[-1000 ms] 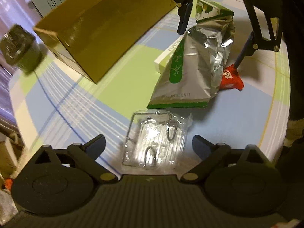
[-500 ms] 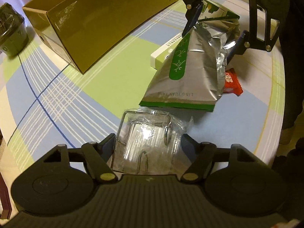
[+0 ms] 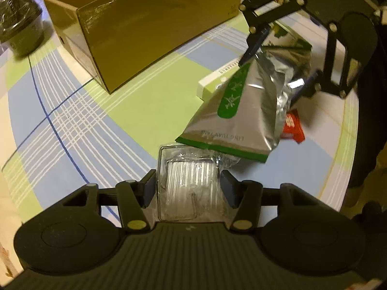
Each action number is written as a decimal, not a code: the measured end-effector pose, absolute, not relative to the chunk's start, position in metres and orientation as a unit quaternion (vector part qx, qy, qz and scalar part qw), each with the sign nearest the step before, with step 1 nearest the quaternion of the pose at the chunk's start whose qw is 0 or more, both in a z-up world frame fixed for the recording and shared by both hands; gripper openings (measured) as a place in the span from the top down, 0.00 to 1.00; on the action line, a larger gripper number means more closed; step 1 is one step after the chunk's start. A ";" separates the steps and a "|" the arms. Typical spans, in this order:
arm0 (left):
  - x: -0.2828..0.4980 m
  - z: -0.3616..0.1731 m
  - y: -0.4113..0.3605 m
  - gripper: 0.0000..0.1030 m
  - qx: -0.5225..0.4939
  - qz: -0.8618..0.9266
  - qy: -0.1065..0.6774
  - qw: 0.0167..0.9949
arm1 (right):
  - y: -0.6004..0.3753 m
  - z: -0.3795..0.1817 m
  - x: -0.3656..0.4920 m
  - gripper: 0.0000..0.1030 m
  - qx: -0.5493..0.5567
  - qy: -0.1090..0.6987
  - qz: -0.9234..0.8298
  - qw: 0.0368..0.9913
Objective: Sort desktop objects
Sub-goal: 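Grasp the silver foil bag with the right tool while the left tool grasps the clear blister pack, then carry the foil bag and blister pack with both tools over the cardboard box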
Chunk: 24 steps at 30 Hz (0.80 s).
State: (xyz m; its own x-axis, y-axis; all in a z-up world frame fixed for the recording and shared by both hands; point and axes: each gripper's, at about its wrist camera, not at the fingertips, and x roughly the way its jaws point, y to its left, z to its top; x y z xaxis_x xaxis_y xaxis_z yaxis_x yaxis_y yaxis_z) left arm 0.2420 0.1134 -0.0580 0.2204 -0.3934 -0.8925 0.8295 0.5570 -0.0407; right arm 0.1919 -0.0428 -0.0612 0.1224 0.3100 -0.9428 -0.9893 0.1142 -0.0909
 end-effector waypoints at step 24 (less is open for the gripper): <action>0.232 -0.059 0.120 0.54 0.179 -0.372 0.489 0.769 | -0.037 -0.060 0.197 0.51 -0.393 0.425 0.505 0.640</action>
